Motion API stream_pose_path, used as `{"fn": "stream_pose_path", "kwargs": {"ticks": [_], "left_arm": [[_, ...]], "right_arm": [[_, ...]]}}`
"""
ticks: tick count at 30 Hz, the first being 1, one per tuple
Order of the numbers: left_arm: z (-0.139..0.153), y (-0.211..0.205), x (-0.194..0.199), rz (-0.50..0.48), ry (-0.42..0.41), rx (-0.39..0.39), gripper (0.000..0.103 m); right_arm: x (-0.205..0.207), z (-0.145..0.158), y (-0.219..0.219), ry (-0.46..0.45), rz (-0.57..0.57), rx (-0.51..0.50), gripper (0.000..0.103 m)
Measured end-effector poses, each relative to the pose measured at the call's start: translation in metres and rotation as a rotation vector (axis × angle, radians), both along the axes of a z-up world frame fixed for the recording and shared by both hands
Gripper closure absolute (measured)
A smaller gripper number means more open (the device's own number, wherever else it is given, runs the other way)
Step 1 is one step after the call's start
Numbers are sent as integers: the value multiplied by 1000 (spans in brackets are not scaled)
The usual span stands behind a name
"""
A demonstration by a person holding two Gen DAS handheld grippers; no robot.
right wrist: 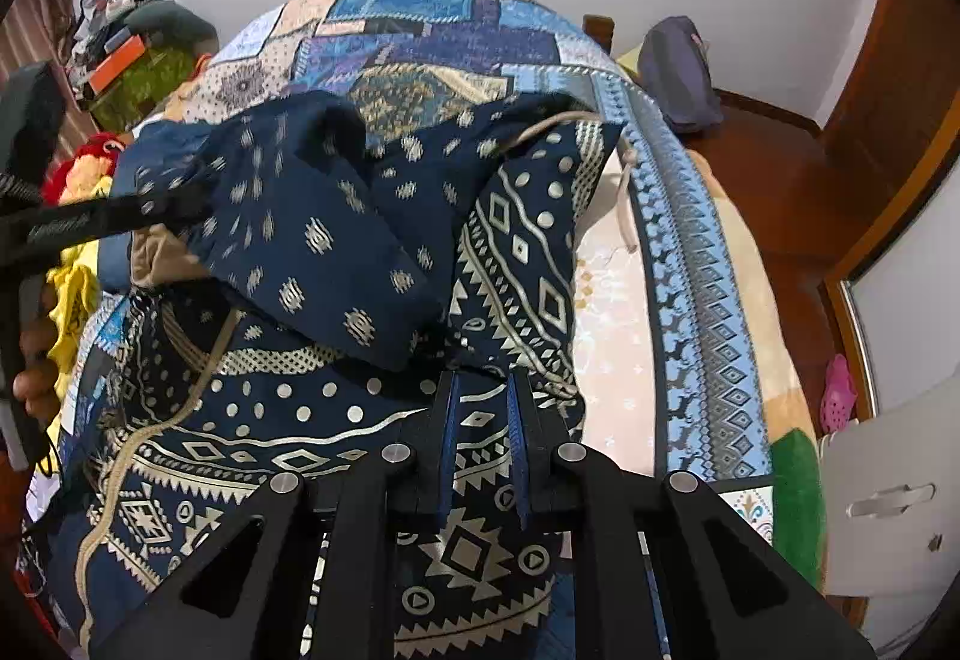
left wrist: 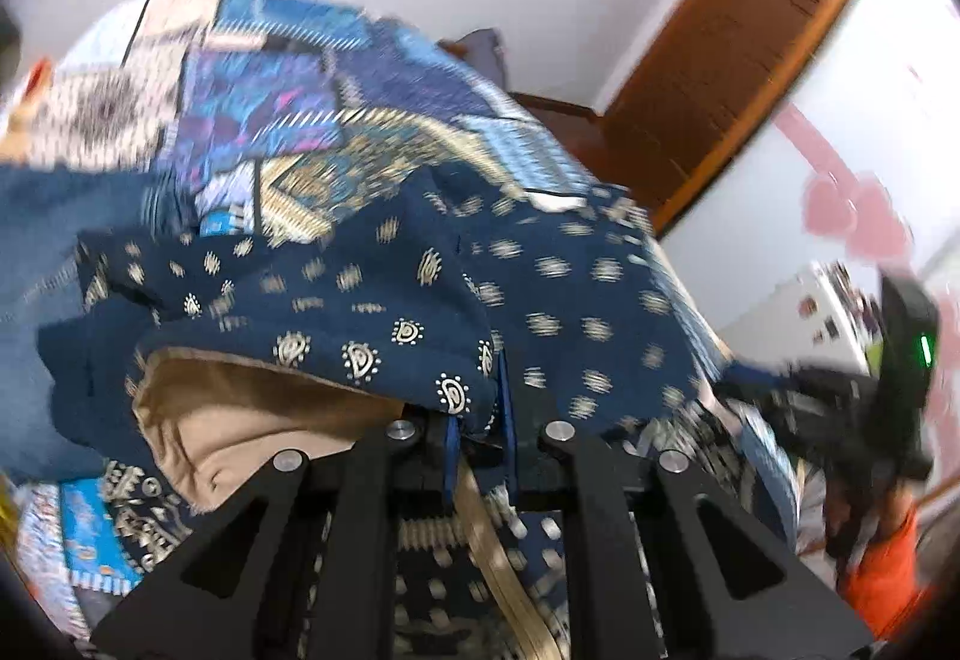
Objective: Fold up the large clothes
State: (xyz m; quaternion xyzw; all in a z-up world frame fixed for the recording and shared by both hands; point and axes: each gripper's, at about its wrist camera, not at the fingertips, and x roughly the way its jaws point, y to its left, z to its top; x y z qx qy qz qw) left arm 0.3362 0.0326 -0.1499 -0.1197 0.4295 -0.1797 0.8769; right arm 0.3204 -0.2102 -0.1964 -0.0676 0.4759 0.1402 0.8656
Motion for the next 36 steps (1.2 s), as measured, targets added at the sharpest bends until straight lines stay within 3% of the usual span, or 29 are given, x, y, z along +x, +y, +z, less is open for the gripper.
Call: {"fn": "stream_pose_path", "kwargs": {"ticks": [4,12,15,17,21,25,26,31,33,36], "left_arm": [[18,-14,-43,-84,-56,73,92],[-20,-15,-86,-145,72,158,92],[-37,-12,-102,-143,102,224,89],[-42,-2,-112,-118,111,252,79],[-38,22,-123,-56,98,299,71],[-18,46,-119,6,51,335,65],[-12,51,-114,20,36,338,60],[16,52,-80,41,-46,335,56],[20,46,-67,38,-72,338,48],[17,30,-39,17,-88,363,46]], "right_arm": [[-5,21,3,-40,8,19,92],[-15,50,43,-66,109,122,92],[-14,39,67,-31,153,127,92],[-13,26,83,2,175,106,92],[-9,-16,106,77,207,-1,92],[-10,-52,106,119,235,-102,92],[-13,-51,102,97,251,-92,92],[-18,-40,88,126,250,-103,92],[-19,-32,85,119,241,-109,92],[-20,-12,82,62,228,-92,92]]}}
